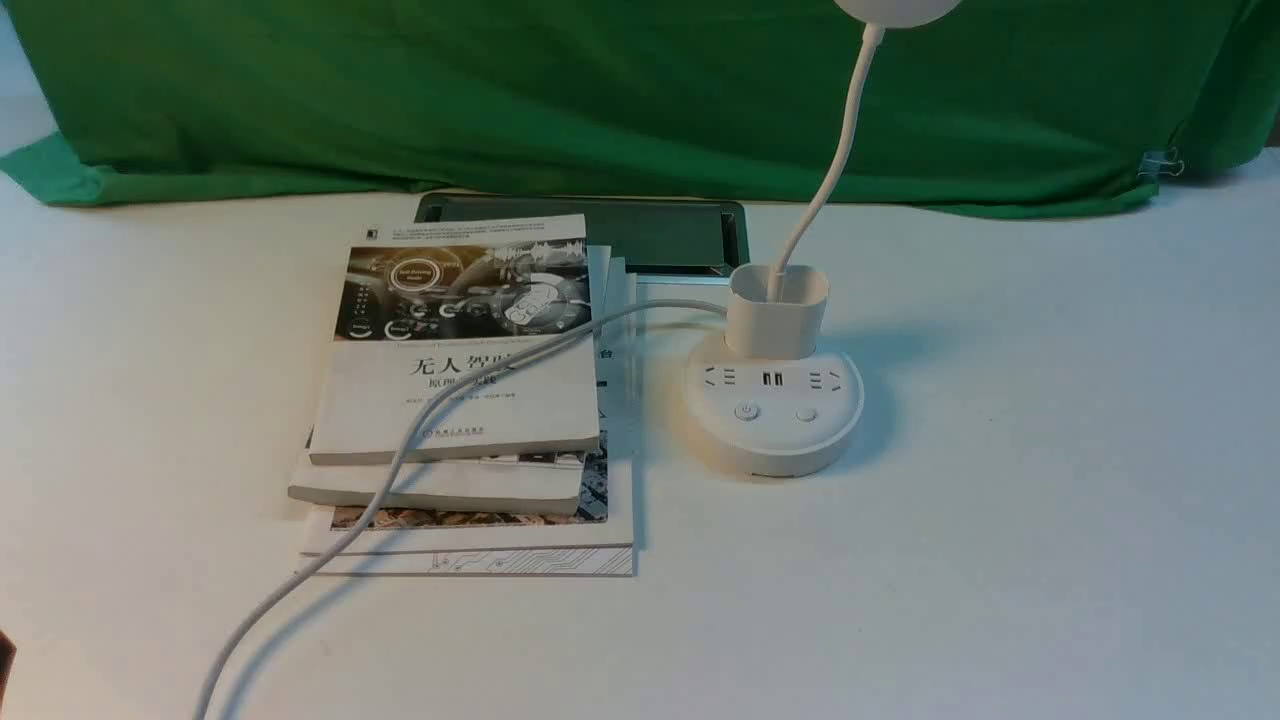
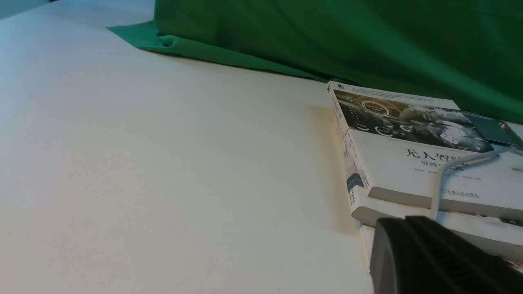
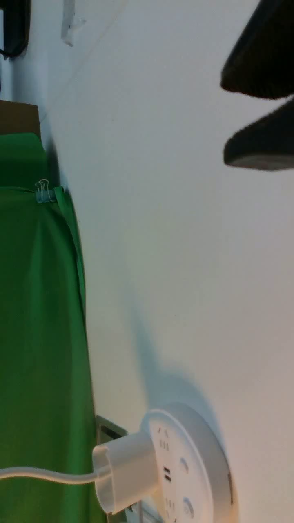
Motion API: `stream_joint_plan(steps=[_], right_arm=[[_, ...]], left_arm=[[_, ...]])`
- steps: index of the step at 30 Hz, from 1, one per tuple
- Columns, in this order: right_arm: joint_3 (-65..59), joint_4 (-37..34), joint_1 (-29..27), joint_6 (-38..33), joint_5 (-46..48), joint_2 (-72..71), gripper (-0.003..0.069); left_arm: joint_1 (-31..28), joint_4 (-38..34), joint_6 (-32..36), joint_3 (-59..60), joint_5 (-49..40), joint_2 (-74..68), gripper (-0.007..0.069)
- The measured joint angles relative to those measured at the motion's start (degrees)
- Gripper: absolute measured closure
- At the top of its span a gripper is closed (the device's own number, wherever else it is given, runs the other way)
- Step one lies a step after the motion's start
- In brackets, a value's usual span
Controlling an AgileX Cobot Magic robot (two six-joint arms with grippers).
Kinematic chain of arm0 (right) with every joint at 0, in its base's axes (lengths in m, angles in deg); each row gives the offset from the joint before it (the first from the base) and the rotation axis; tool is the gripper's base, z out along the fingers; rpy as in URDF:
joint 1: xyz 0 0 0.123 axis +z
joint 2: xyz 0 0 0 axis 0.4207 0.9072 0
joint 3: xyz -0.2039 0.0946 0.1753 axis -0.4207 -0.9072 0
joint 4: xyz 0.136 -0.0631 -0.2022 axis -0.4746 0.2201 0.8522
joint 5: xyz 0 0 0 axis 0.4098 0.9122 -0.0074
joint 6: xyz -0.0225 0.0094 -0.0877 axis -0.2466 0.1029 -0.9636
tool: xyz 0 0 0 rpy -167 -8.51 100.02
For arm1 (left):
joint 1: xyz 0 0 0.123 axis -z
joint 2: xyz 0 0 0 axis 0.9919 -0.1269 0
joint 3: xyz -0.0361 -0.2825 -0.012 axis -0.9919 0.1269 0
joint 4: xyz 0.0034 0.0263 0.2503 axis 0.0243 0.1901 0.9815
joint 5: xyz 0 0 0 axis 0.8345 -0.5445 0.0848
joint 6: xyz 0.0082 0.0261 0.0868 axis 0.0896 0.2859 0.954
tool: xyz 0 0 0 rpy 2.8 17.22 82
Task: Turn on the desk lamp on the white desktop with your hand.
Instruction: 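Press the button on the base of the white desk lamp with the right gripper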
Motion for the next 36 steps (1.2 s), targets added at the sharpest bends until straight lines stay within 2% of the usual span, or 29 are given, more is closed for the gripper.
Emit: stream_joint_plan(steps=[30, 33, 36], right_arm=[[0.0, -0.37, 1.21, 0.13, 0.0, 0.0, 0.0418], [0.0, -4.08, 1.21, 7.45, 0.0, 0.0, 0.0418], [0.0, -10.38, 1.21, 23.34, -0.06, 0.0, 0.0418]], left_arm=[[0.0, 0.0, 0.0, 0.0, -0.05, 0.0, 0.0603], [0.0, 0.0, 0.0, 0.0, -0.05, 0.0, 0.0603], [0.0, 0.0, 0.0, 0.0, -0.05, 0.0, 0.0603]])
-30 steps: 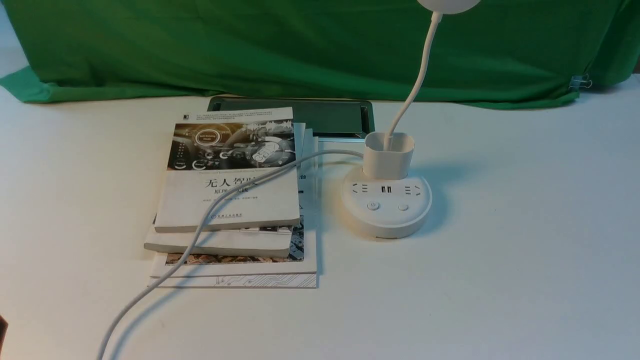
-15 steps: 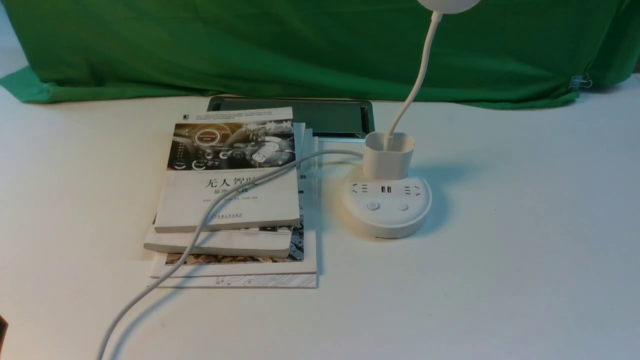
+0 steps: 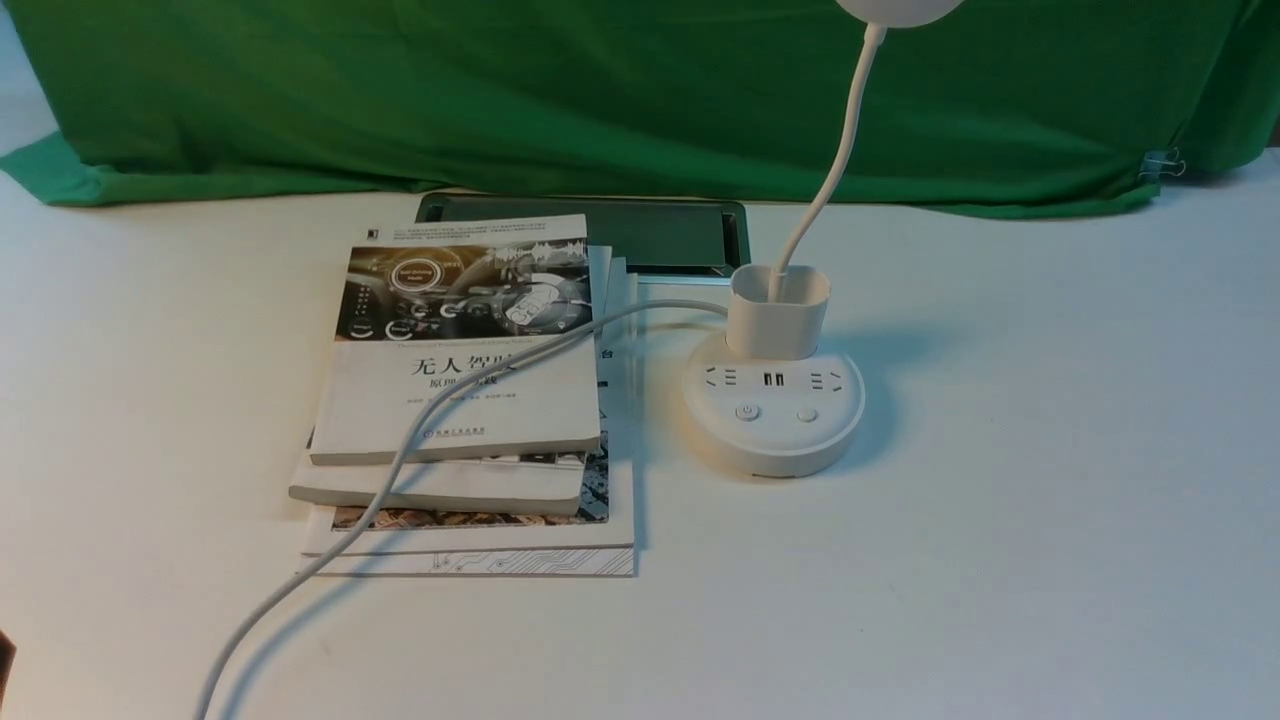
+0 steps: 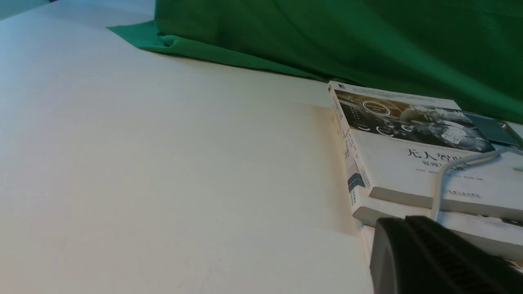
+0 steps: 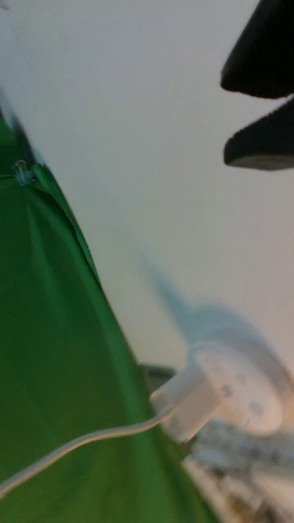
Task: Turn on the desk lamp on the white desktop with your hand.
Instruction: 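Press the button on the base of the white desk lamp with the right gripper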
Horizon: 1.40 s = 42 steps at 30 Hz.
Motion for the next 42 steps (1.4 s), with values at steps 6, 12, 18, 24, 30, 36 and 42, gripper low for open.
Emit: stream_joint_plan(steps=[6, 12, 18, 24, 30, 36, 42], right_arm=[[0.0, -1.82, 0.0, 24.19, 0.0, 0.0, 0.0418], [0.0, 5.2, 0.0, 23.19, 0.0, 0.0, 0.0418], [4.01, 6.41, 2.39, 6.19, -0.72, 0.03, 0.0423], [22.8, 8.35, 4.5, -16.98, 11.85, 10.71, 0.0601], [46.98, 5.47, 4.56, -39.55, 28.67, 33.23, 0.063], [62.94, -4.98, 10.72, -54.42, 41.62, 53.31, 0.063], [67.65, 3.99, 25.2, -53.07, 45.41, 71.72, 0.063]], left_arm=[[0.0, 0.0, 0.0, 0.0, 0.0, 0.0, 0.0603], [0.0, 0.0, 0.0, 0.0, 0.0, 0.0, 0.0603], [0.0, 0.0, 0.0, 0.0, 0.0, 0.0, 0.0603], [0.0, 0.0, 0.0, 0.0, 0.0, 0.0, 0.0603], [0.0, 0.0, 0.0, 0.0, 0.0, 0.0, 0.0603], [0.0, 0.0, 0.0, 0.0, 0.0, 0.0, 0.0603], [0.0, 0.0, 0.0, 0.0, 0.0, 0.0, 0.0603]])
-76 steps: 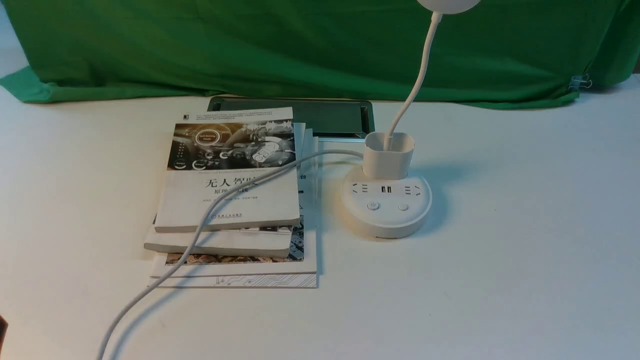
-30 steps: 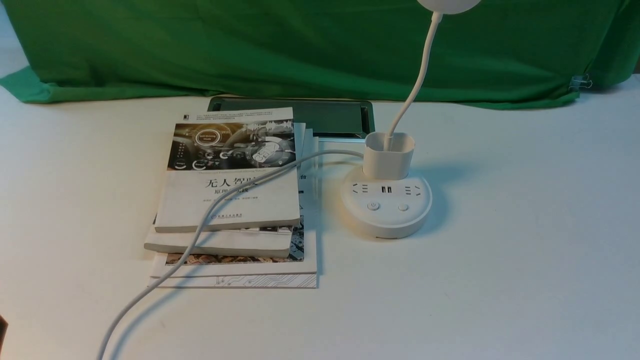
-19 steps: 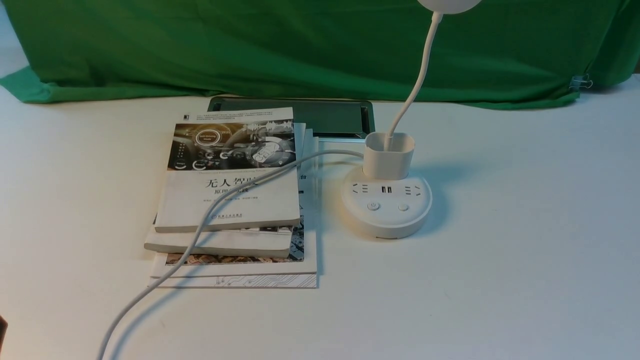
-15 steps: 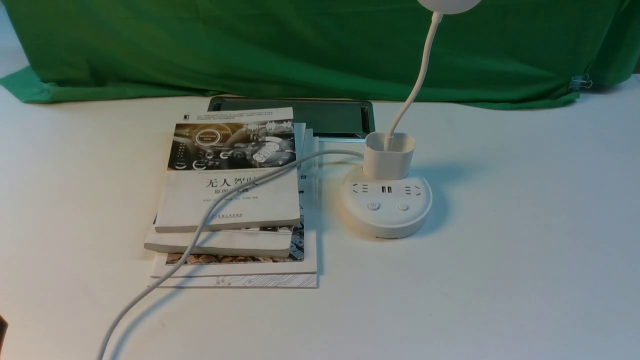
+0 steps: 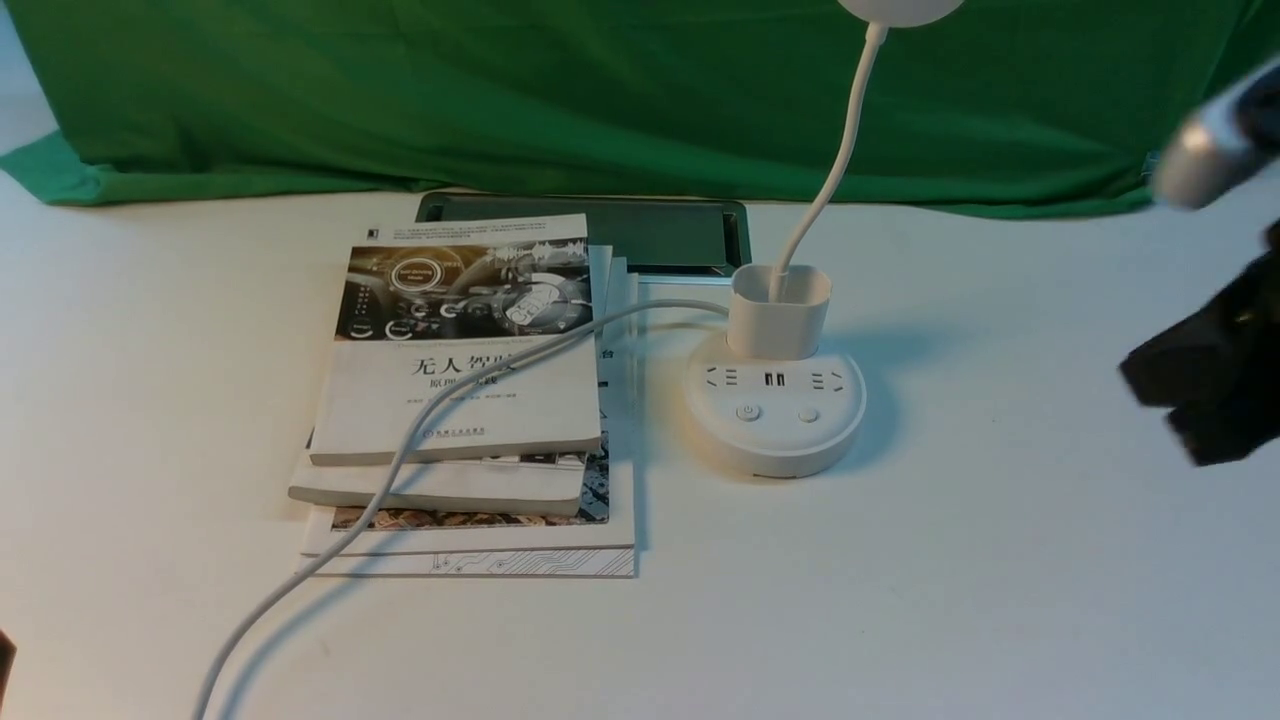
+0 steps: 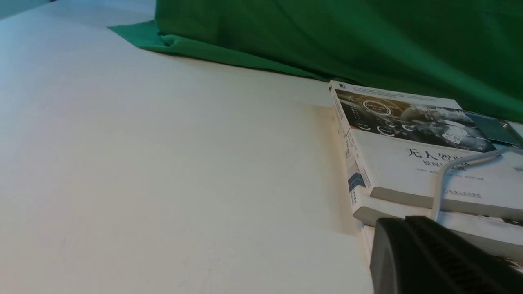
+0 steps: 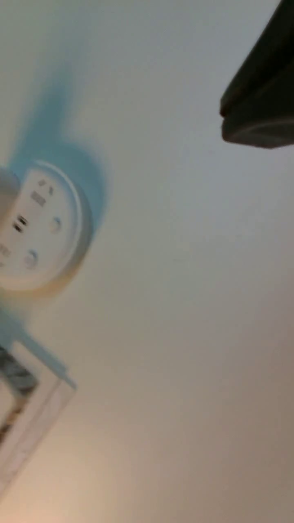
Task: Turn on the desk lamp on the white desktop with your hand.
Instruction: 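Press the button on the base of the white desk lamp with the right gripper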
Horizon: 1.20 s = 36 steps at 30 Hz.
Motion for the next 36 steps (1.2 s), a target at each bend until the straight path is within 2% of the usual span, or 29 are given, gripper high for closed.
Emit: stream_joint_plan(steps=[4, 11, 17, 27, 36], right_arm=[[5.51, 3.21, 2.82, 0.99, -0.05, 11.48, 0.0631], [16.07, -0.92, 3.01, 0.32, -4.47, 28.58, 0.0631], [19.04, -1.44, 3.01, -0.31, -10.7, 39.1, 0.0631], [19.16, -1.38, 3.01, -2.15, -18.97, 43.93, 0.063], [19.16, -1.38, 3.01, -1.72, -18.51, 44.59, 0.063]], left_arm=[[0.0, 0.0, 0.0, 0.0, 0.0, 0.0, 0.0603], [0.0, 0.0, 0.0, 0.0, 0.0, 0.0, 0.0603], [0.0, 0.0, 0.0, 0.0, 0.0, 0.0, 0.0603], [0.0, 0.0, 0.0, 0.0, 0.0, 0.0, 0.0603], [0.0, 0.0, 0.0, 0.0, 0.0, 0.0, 0.0603]])
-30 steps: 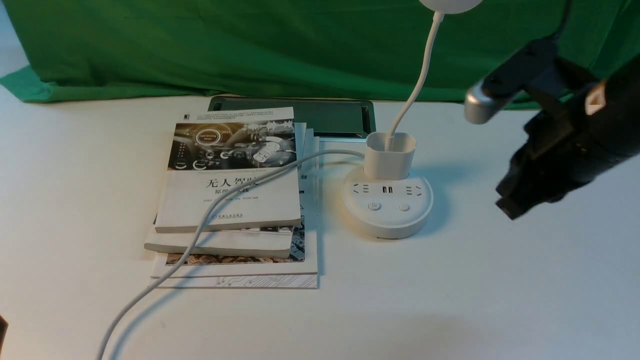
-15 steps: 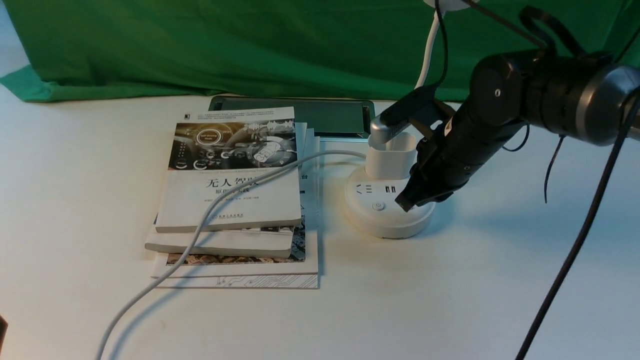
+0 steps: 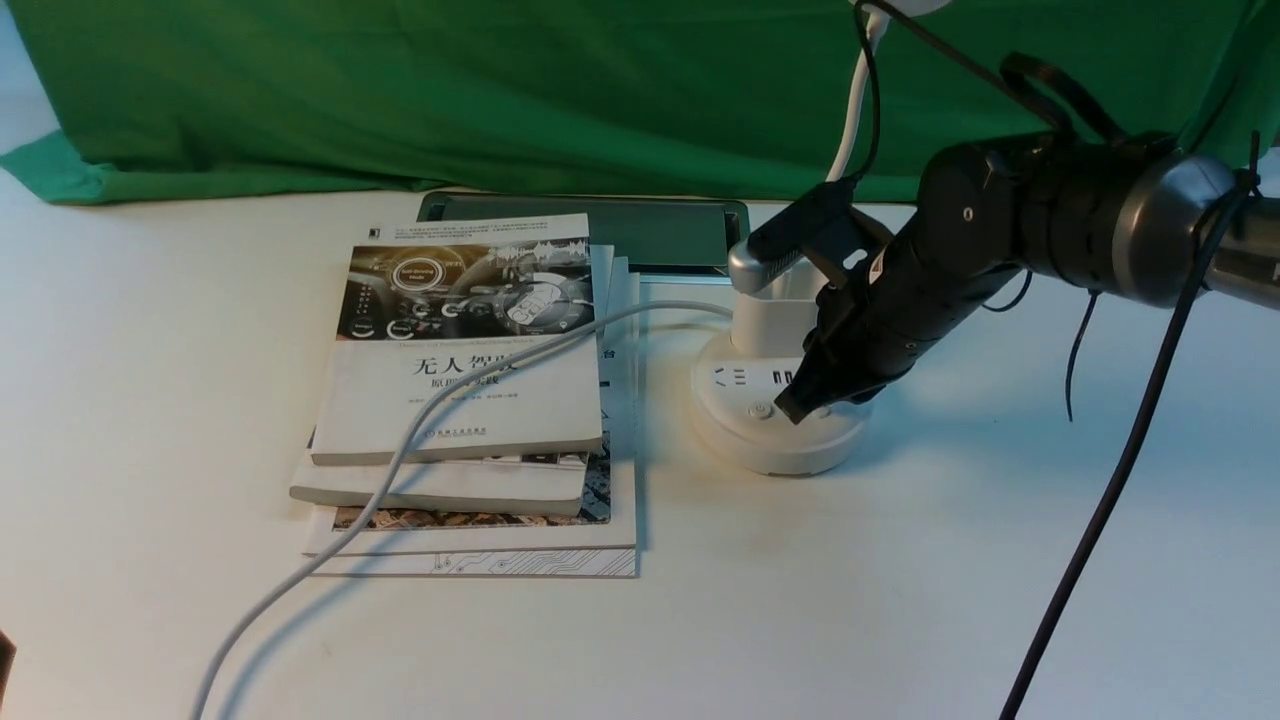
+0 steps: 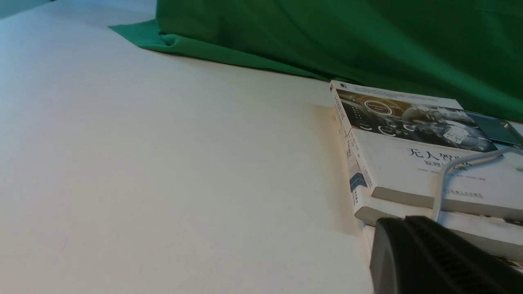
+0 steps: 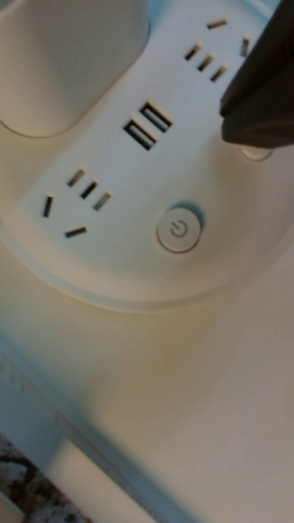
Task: Turn on the desk lamp on the white desktop with your hand.
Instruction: 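Press the button on the base of the white desk lamp with the right gripper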
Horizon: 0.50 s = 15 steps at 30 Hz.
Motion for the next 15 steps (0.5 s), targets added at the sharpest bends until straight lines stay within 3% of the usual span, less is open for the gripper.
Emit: stream_joint_plan(steps=[15], right_arm=[[0.6, 0.0, 0.0, 0.0, 1.98, 1.13, 0.0629]], left_arm=[[0.0, 0.0, 0.0, 0.0, 0.0, 0.0, 0.0603]])
